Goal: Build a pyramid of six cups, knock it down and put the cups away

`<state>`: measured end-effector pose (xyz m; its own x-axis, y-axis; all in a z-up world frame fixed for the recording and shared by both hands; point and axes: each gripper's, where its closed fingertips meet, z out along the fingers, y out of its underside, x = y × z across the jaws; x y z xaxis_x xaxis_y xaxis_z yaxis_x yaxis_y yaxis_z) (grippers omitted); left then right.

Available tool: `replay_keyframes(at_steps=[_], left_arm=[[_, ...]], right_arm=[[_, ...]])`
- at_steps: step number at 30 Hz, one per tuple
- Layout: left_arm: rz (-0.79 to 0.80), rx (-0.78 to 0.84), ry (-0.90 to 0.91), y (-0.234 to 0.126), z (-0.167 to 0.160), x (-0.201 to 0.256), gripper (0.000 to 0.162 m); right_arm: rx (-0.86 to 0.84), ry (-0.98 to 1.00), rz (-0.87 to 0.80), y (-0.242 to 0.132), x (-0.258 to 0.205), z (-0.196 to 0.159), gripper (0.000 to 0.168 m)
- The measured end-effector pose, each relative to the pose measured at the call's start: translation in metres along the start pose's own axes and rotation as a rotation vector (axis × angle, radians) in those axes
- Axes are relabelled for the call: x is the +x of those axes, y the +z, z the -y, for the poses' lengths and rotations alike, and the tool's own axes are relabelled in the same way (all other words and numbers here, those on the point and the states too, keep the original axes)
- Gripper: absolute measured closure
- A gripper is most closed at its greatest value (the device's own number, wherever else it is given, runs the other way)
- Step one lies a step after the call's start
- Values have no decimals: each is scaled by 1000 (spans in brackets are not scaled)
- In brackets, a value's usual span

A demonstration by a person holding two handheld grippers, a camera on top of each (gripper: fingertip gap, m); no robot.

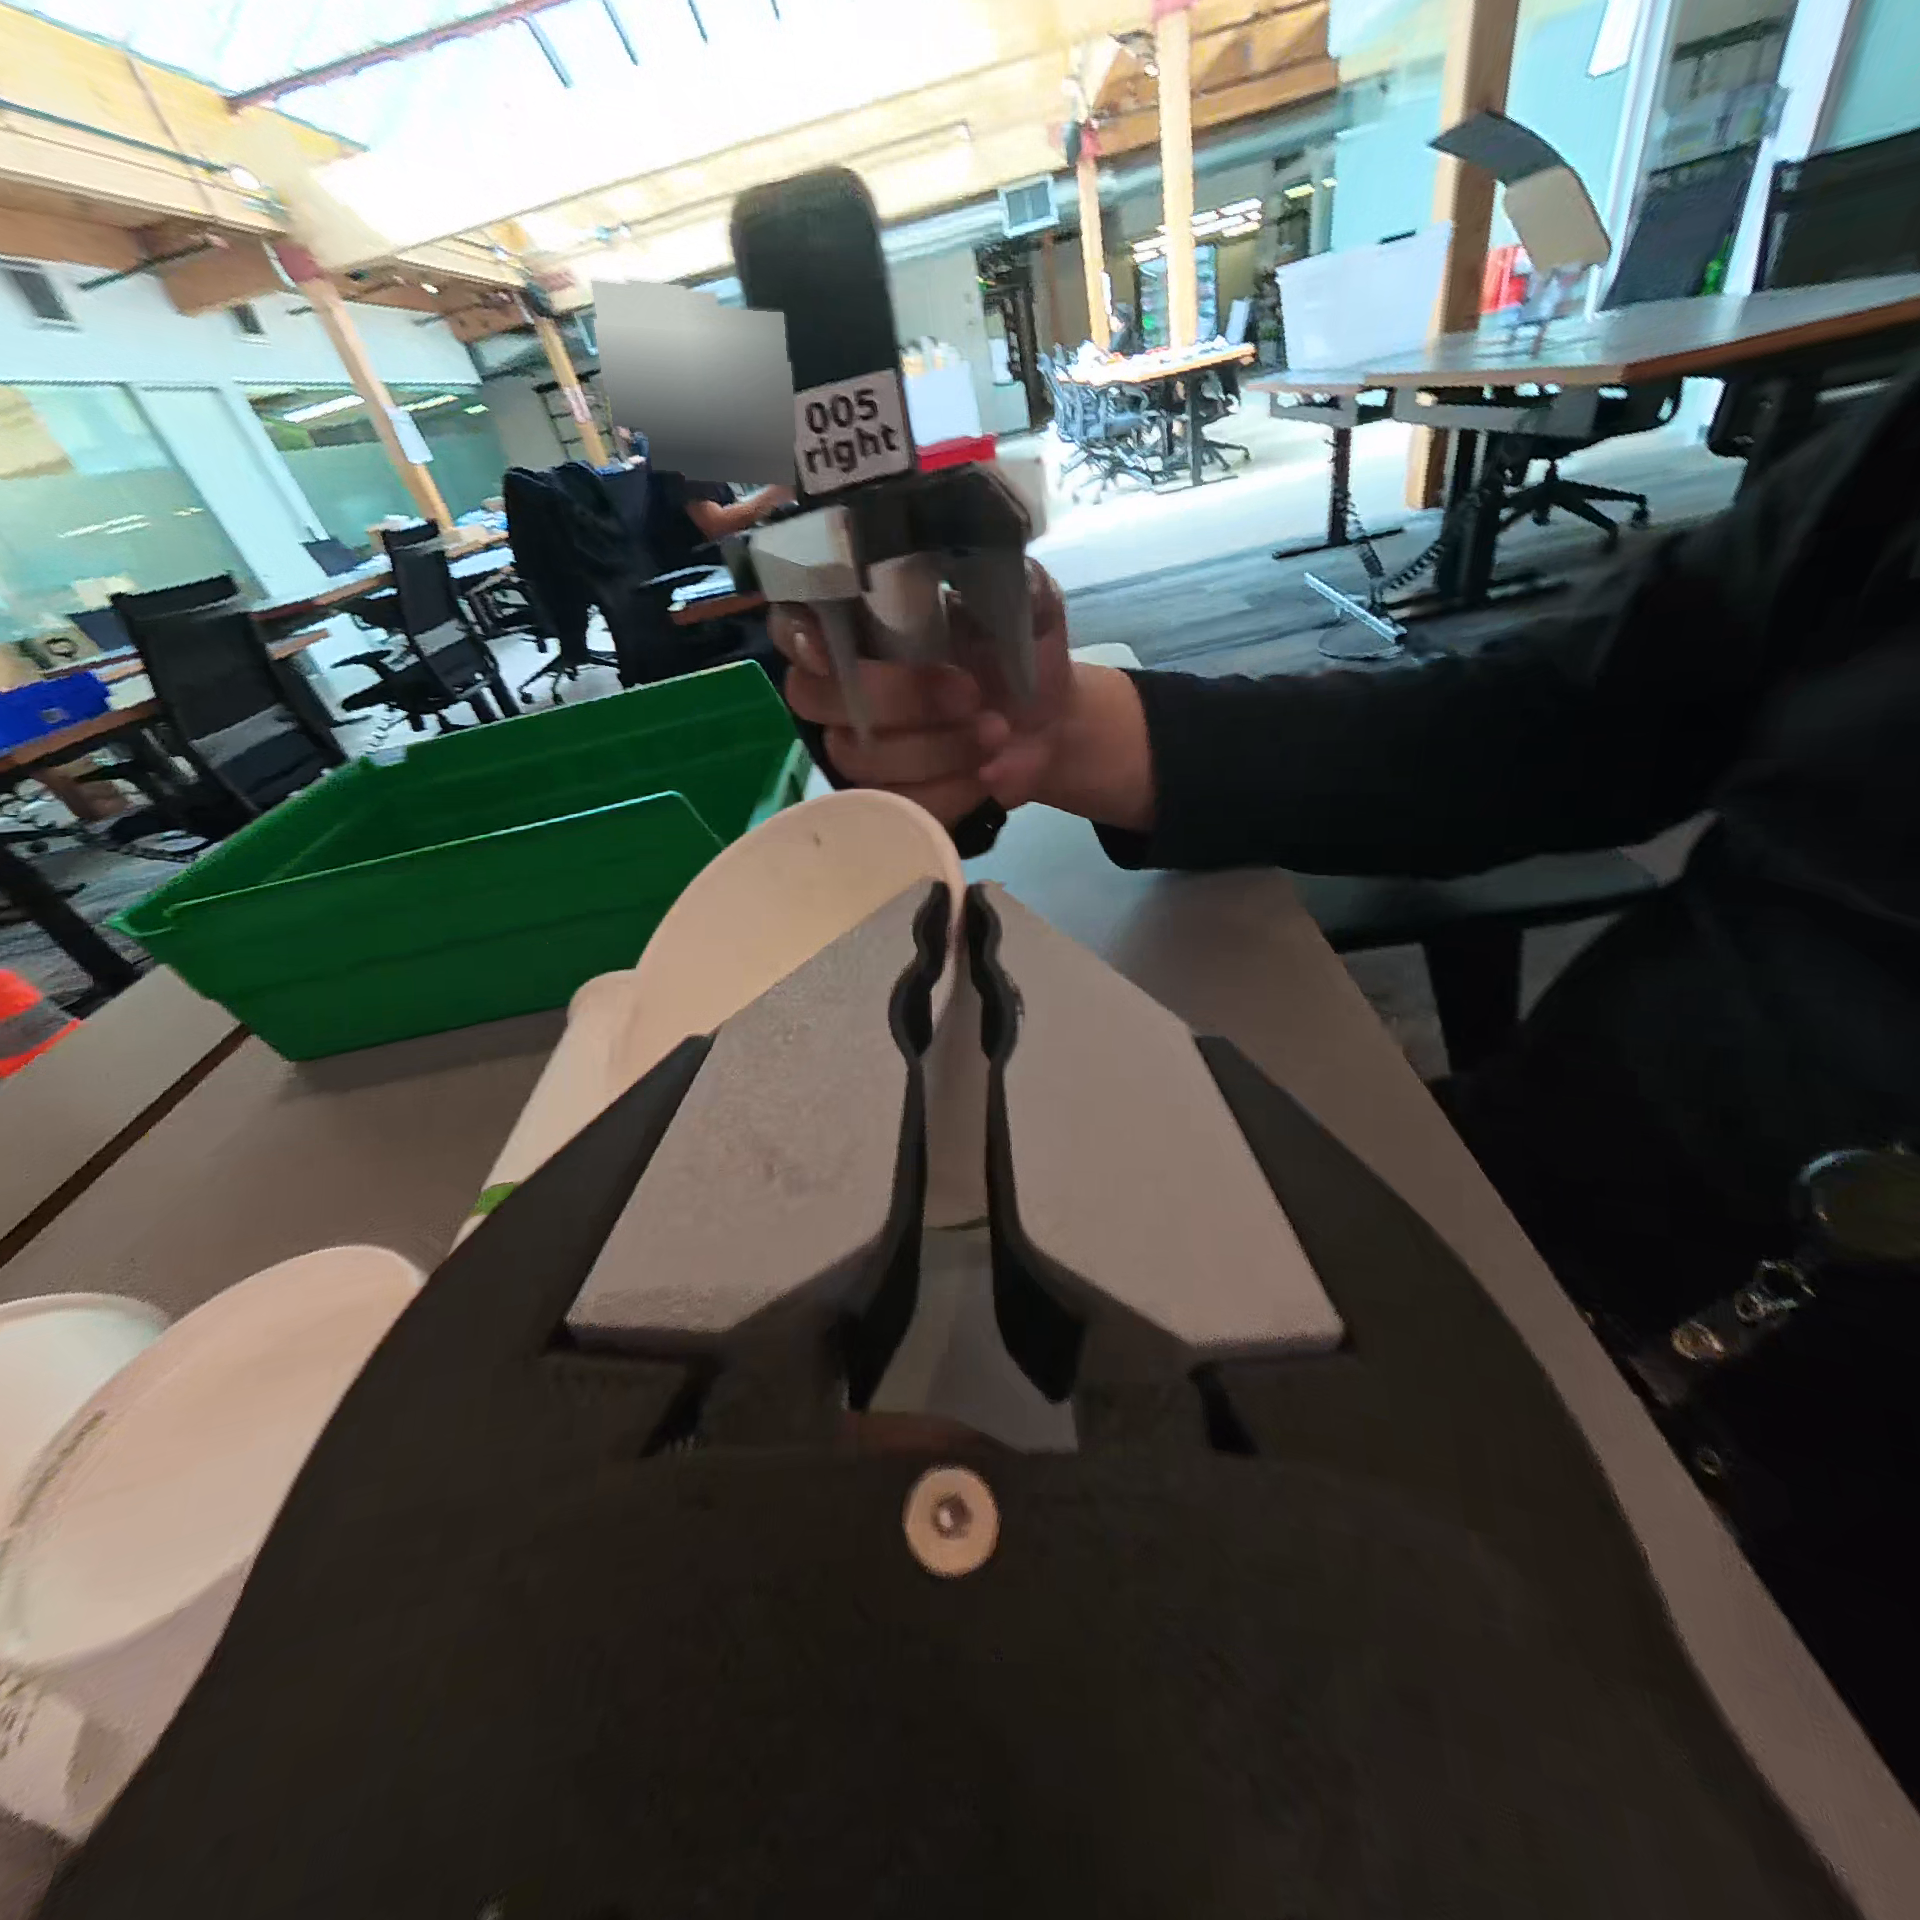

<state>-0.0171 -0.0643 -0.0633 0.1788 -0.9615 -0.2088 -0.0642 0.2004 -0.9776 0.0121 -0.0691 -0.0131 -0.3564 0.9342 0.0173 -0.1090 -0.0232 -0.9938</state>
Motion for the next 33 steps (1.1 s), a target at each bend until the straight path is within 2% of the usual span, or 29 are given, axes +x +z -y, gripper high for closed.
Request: replay_keyframes(at_steps=[3,7,10,12,14,15,18,24,28,33], left_arm=[[-81,-57,25,6,-11,17,162],[-163,-69,25,8,-14,32,162],[-140,-75,45,6,-13,28,161],[-143,-78,37,5,-13,26,161],[-139,-83,35,7,-14,26,161],[-135,-80,39,7,-14,26,161],[-140,-79,47,7,-14,27,161],[-156,-68,30,3,-12,27,161],[-85,-38,57,4,-6,17,155],[-16,-7,55,2,-2,6,149]], right_arm=[[-34,15,17,5,-2,-7,136],[-189,-6,73,19,-16,-36,122],[-350,-50,96,24,-22,-68,135],[-344,-74,73,25,-19,-67,139],[-359,-97,20,24,-10,-69,158],[-358,-101,14,23,-9,-69,162],[-368,-62,46,22,-13,-70,153],[-489,-86,-27,15,0,-90,134],[-506,-103,19,14,-7,-93,154],[-499,-124,7,17,-5,-91,164]])
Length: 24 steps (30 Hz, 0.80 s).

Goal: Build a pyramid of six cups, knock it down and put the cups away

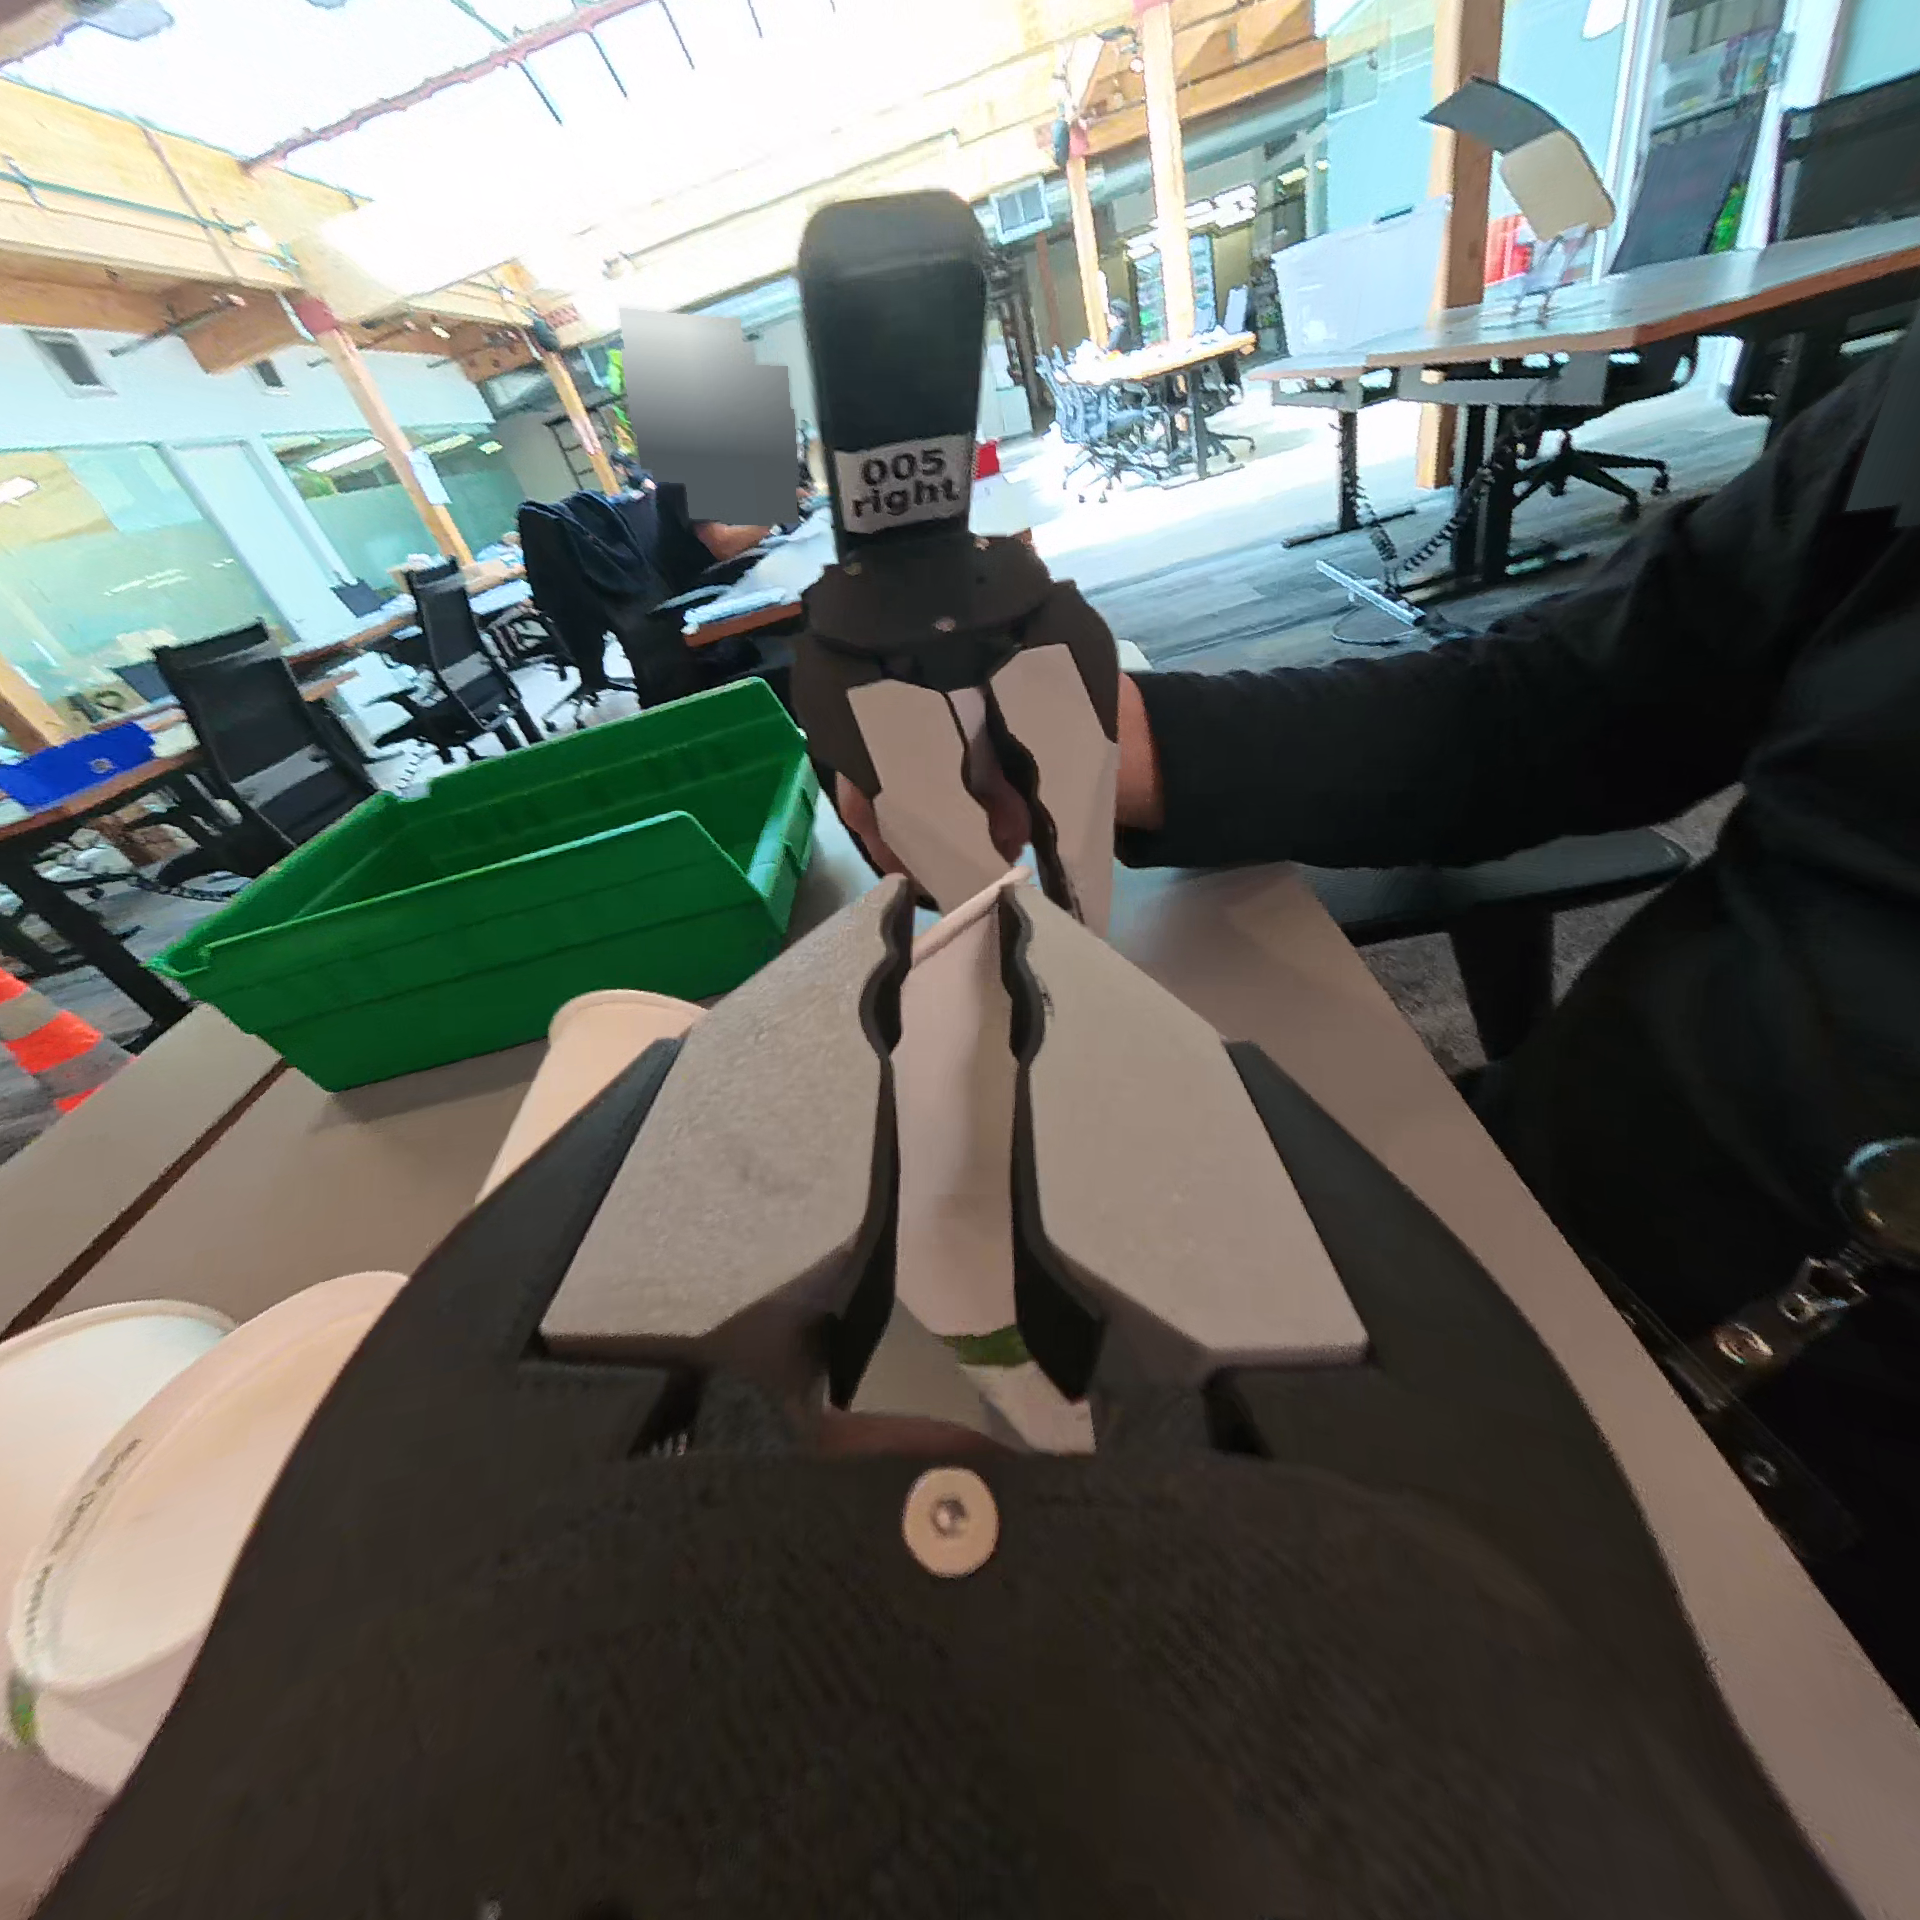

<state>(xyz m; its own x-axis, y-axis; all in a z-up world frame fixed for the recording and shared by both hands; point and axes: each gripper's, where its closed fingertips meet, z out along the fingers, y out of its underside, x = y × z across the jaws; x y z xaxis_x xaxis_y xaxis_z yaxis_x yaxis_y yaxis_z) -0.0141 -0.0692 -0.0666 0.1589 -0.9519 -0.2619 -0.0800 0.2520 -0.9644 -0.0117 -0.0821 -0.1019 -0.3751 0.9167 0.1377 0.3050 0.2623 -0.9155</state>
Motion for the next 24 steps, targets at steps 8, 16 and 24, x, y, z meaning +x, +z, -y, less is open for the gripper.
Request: replay_keyframes(at_steps=[8,16,24], left_arm=[[283,300,-118,-45,45,-56,156],[522,244,-241,-63,20,-103,157],[523,142,-168,-48,9,-97,157]], right_arm=[[245,-52,-125,-34,15,44,168],[439,-149,-1206,-203,99,66,168],[-108,250,-1483,-260,148,-54,168]])
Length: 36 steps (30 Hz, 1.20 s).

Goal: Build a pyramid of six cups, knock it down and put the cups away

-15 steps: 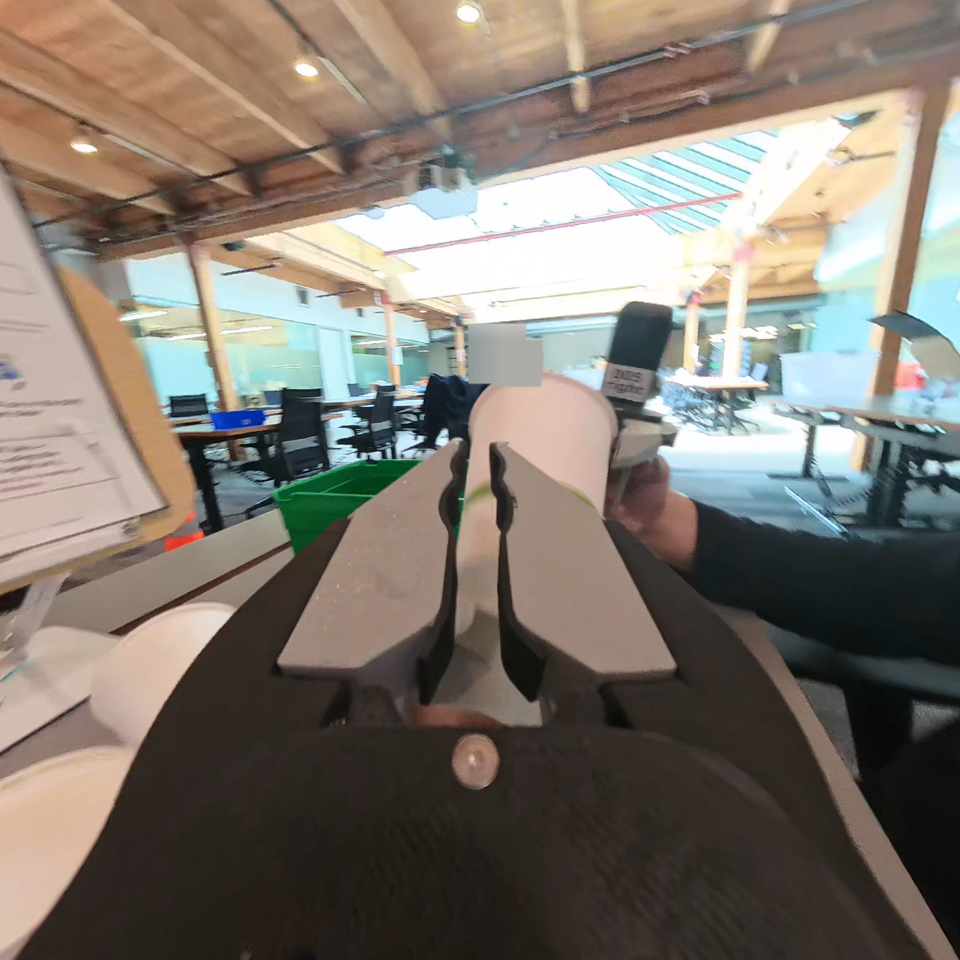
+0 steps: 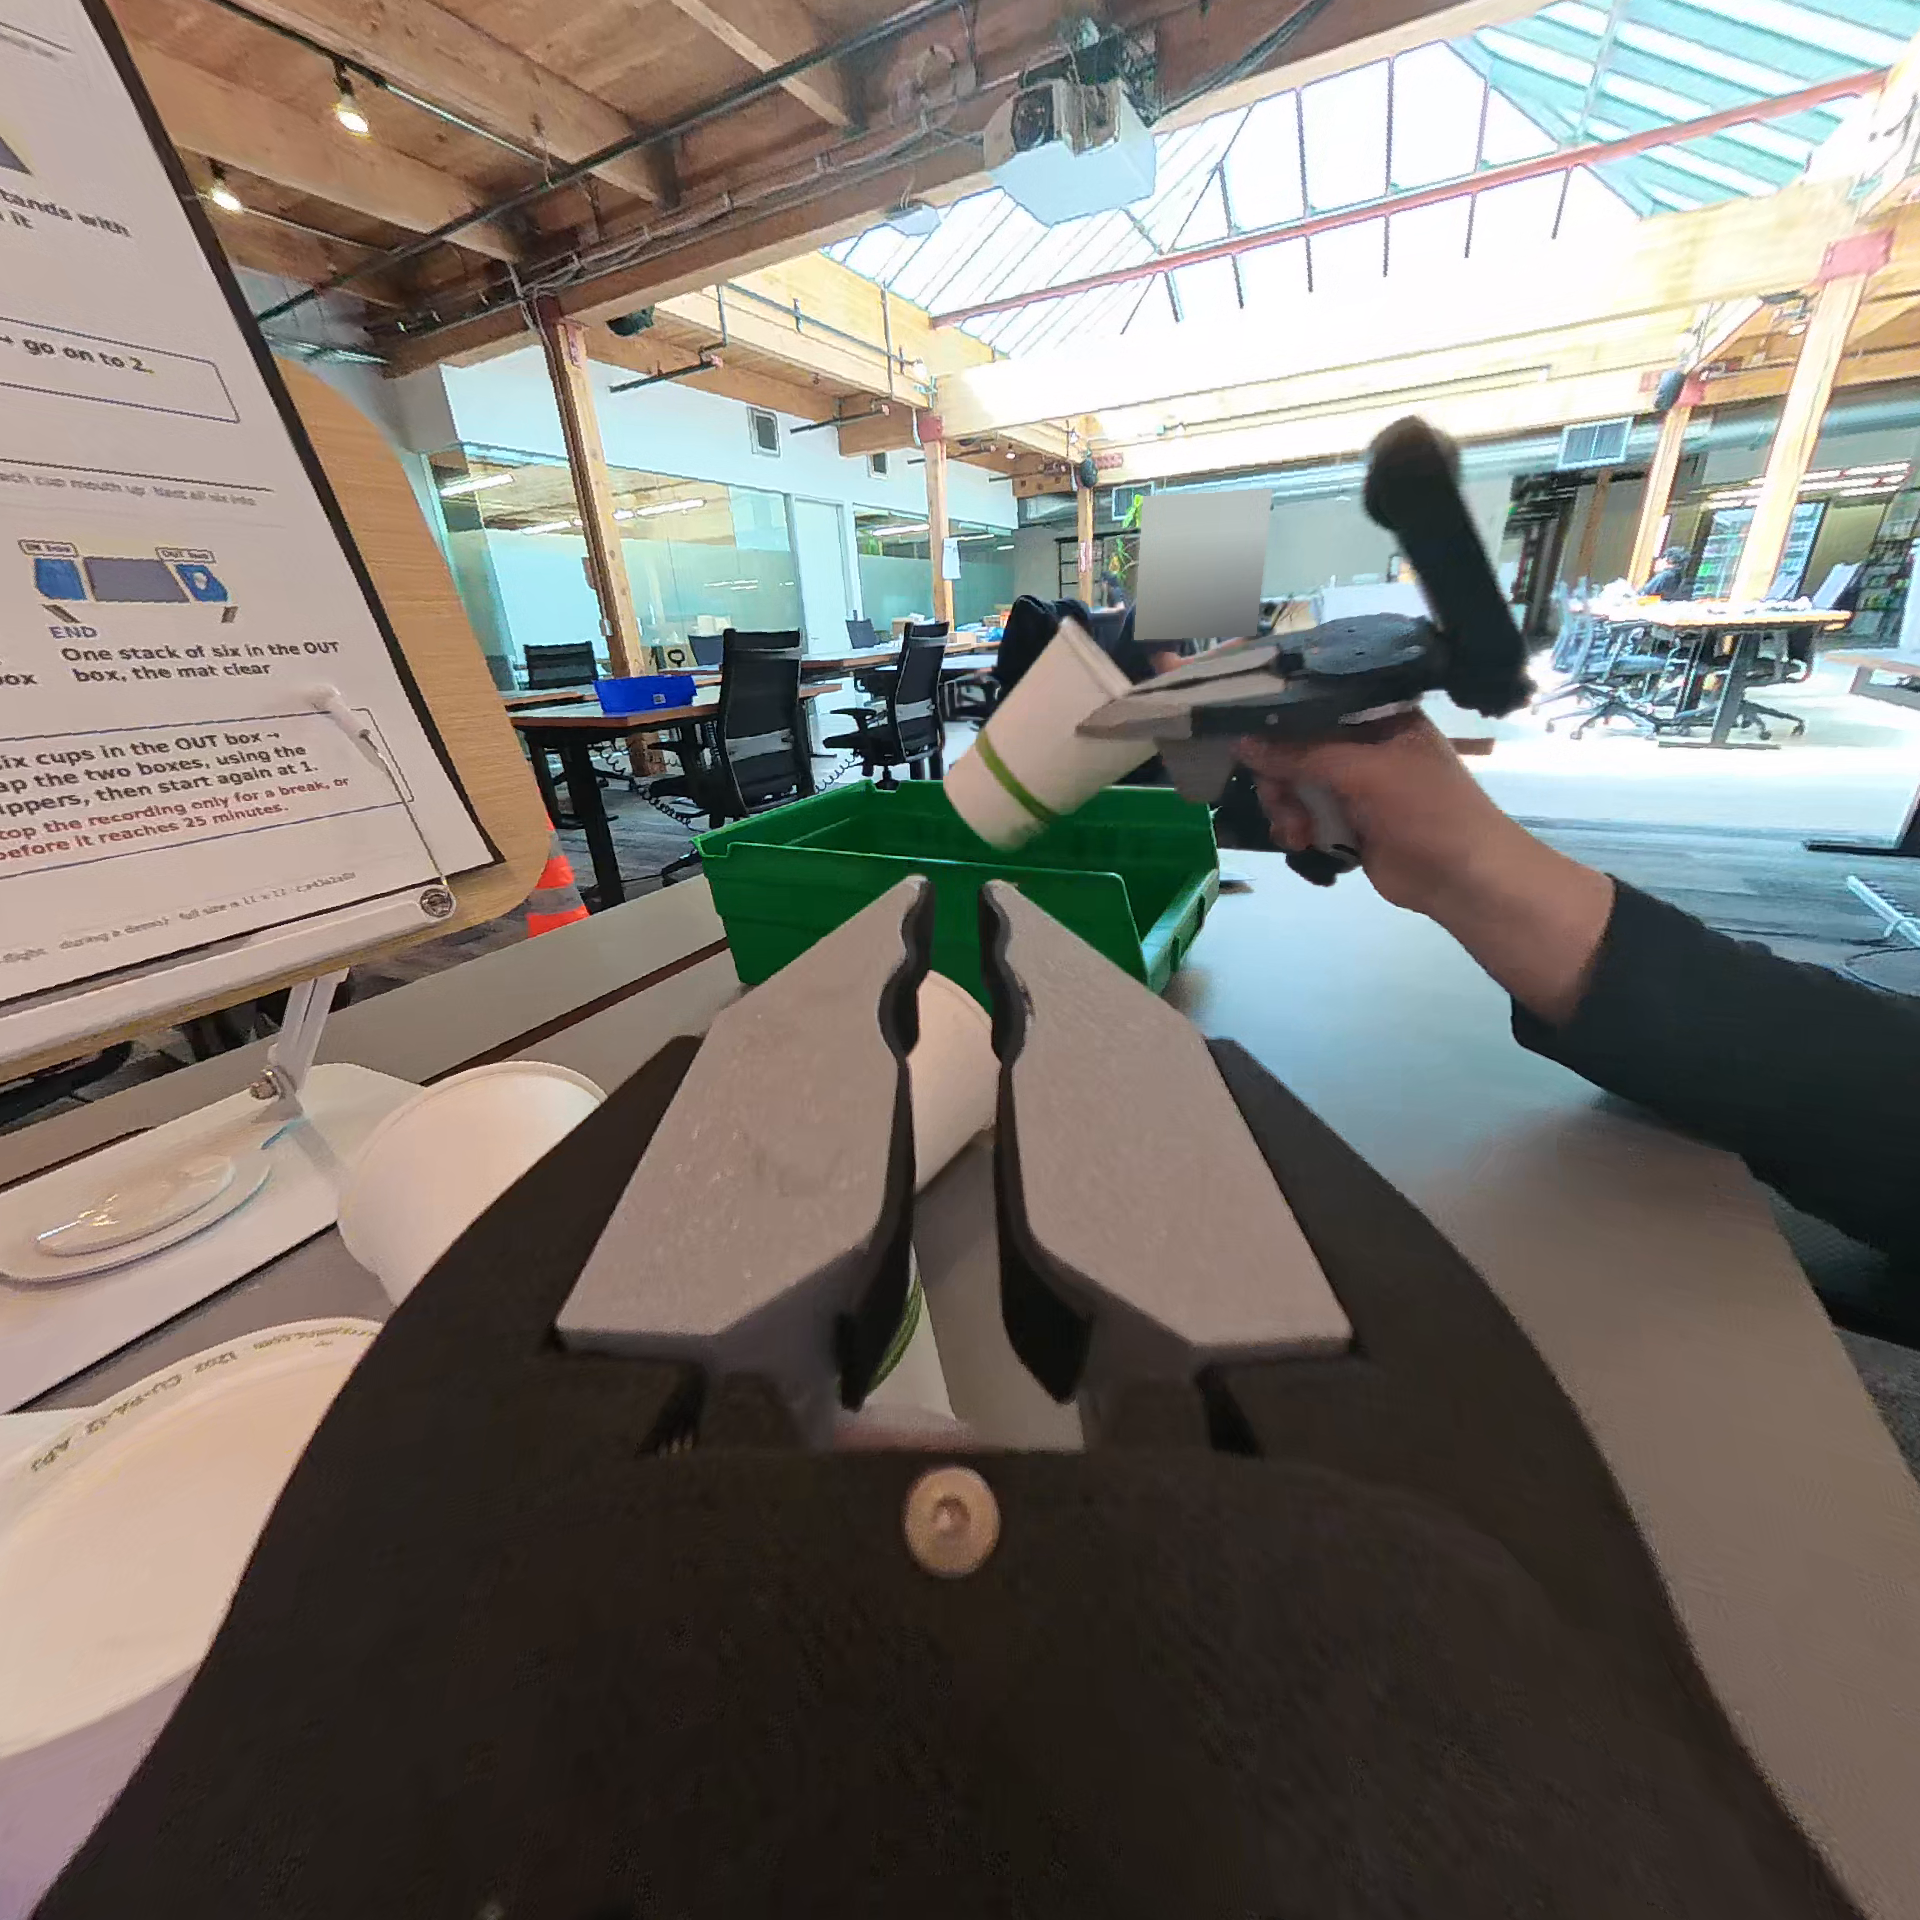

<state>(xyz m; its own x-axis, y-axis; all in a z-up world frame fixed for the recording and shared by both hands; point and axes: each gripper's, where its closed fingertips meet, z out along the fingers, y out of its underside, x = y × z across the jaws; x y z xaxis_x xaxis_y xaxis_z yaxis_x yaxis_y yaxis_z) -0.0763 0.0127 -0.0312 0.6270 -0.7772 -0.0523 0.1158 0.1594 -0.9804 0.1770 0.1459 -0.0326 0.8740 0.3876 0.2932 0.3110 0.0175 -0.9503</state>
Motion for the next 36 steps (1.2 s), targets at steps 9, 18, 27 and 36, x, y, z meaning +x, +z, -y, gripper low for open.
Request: replay_keyframes(at_steps=[9,18,27,36], left_arm=[[2,-12,-6,1,-3,-1,157],[-2,-23,-3,2,-5,0,157],[-2,-22,-8,2,-5,0,157],[-7,-43,3,4,-10,2,157]], right_arm=[[-255,-41,9,16,2,-51,159],[-269,-195,-38,22,-3,-52,156],[-267,-328,-80,19,10,-48,168],[-353,-303,18,30,10,-77,167]])
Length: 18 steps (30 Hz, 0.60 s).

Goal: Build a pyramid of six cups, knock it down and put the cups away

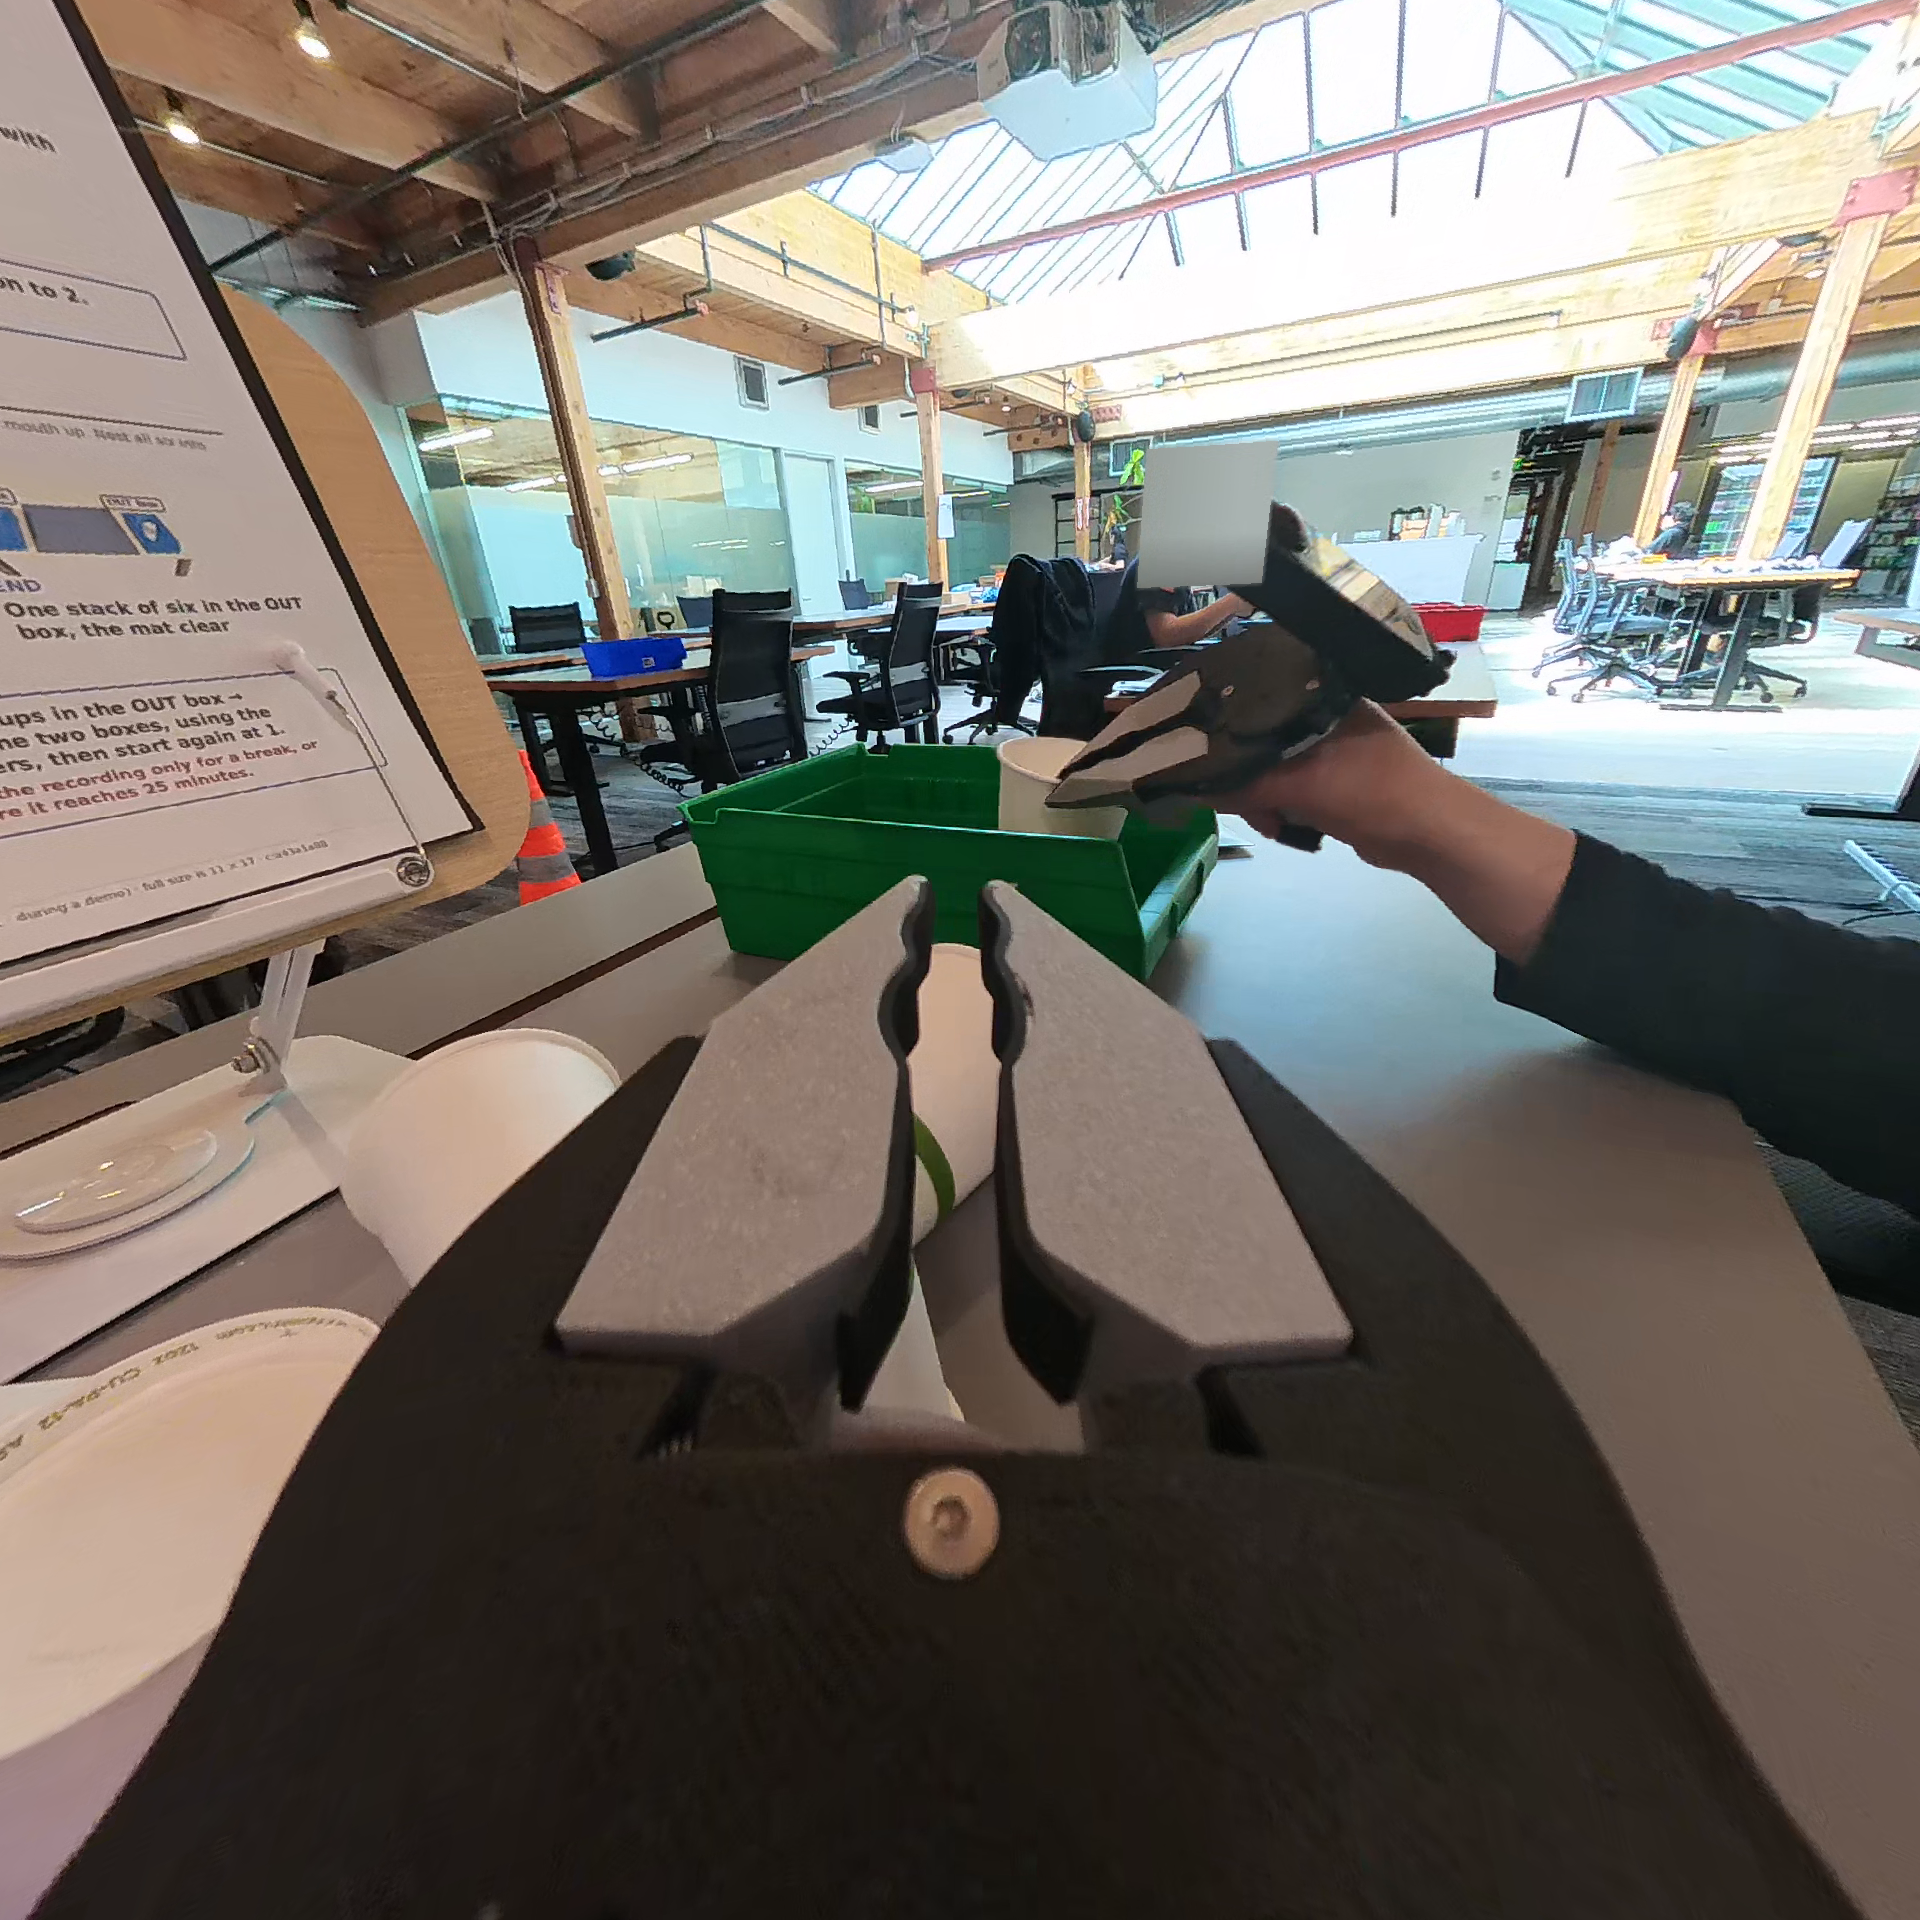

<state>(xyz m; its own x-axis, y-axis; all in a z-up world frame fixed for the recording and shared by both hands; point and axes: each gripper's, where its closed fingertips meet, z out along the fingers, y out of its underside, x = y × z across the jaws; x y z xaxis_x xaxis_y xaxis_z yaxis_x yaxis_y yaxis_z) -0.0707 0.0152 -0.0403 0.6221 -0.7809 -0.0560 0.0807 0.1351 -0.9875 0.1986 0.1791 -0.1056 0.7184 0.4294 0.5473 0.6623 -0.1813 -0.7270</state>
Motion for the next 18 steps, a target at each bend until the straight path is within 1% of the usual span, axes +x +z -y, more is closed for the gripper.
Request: replay_keyframes(at_steps=[4,6,10,12,14,16,18], left_arm=[[4,9,-9,-1,2,-1,157],[1,6,-13,-1,1,-1,157],[1,2,-7,-1,1,-1,157],[5,4,-6,-1,1,-2,157],[6,4,-11,-1,1,-2,157],[10,6,-11,-1,1,-3,157],[13,2,-12,-1,0,-4,157]], right_arm=[[10,9,-2,-1,1,1,166],[8,1,-8,0,-1,1,164],[39,30,-36,-1,4,6,138],[74,67,-29,-5,5,11,136],[159,128,-11,-15,7,24,136],[282,203,36,-31,6,42,136],[400,277,165,-48,-7,63,129]])
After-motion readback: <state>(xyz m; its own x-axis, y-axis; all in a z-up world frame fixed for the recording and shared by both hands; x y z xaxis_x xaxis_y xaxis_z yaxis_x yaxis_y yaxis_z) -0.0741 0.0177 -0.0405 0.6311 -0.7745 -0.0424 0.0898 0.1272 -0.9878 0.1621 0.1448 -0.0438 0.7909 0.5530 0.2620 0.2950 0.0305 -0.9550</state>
